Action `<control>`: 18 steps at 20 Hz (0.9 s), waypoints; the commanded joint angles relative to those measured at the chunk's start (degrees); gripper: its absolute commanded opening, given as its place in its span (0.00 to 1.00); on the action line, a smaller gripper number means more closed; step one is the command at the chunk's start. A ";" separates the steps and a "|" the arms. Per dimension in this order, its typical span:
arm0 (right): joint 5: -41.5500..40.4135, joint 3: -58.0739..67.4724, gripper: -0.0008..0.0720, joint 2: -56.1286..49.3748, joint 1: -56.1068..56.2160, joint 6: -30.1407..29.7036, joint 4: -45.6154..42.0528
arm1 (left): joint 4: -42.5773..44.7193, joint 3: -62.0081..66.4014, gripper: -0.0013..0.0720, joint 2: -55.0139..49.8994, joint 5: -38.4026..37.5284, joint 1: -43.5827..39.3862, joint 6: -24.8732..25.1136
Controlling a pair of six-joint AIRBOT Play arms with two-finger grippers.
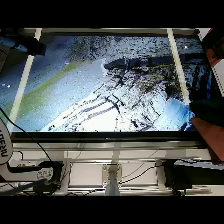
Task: Fold the clothes and pants, and hang the long-sleeved shirts on hangers.
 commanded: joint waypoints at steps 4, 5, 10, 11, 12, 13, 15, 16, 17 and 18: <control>1.77 -6.23 0.99 0.31 -1.86 -3.04 -5.99 | 0.02 0.00 0.06 -0.66 -0.68 0.17 0.02; 1.18 -6.21 0.94 0.31 -1.86 -3.72 -5.97 | 0.02 0.00 0.06 -0.66 -0.66 0.17 0.02; -0.33 -6.21 0.94 0.31 -1.86 -4.76 -6.99 | 0.02 0.00 0.06 -0.66 -0.66 0.17 0.02; -1.09 -6.21 0.94 0.31 -1.86 -4.72 -6.78 | 0.02 0.00 0.06 -0.66 -0.66 0.17 0.02; -2.05 -6.21 0.92 0.31 -1.86 -4.72 -5.60 | 0.02 0.00 0.06 -0.66 -0.66 0.17 0.02; -3.10 -6.21 0.76 0.31 -1.86 -4.72 -2.23 | 0.02 0.00 0.06 -0.66 -0.66 0.17 0.02; -5.53 -6.21 0.16 0.31 -1.62 -4.76 11.54 | 0.02 0.00 0.06 -0.66 -0.68 0.17 0.02; -6.47 -6.16 0.06 0.31 -0.87 -4.98 17.92 | 0.02 0.00 0.06 -0.66 -0.66 0.17 0.02; -6.47 -5.97 0.06 0.33 0.61 -6.34 23.04 | 0.02 0.00 0.06 -0.66 -0.66 0.17 0.02; -6.14 -5.44 0.06 0.35 2.97 -6.71 26.25 | 0.02 0.00 0.06 -0.66 -0.66 0.17 0.02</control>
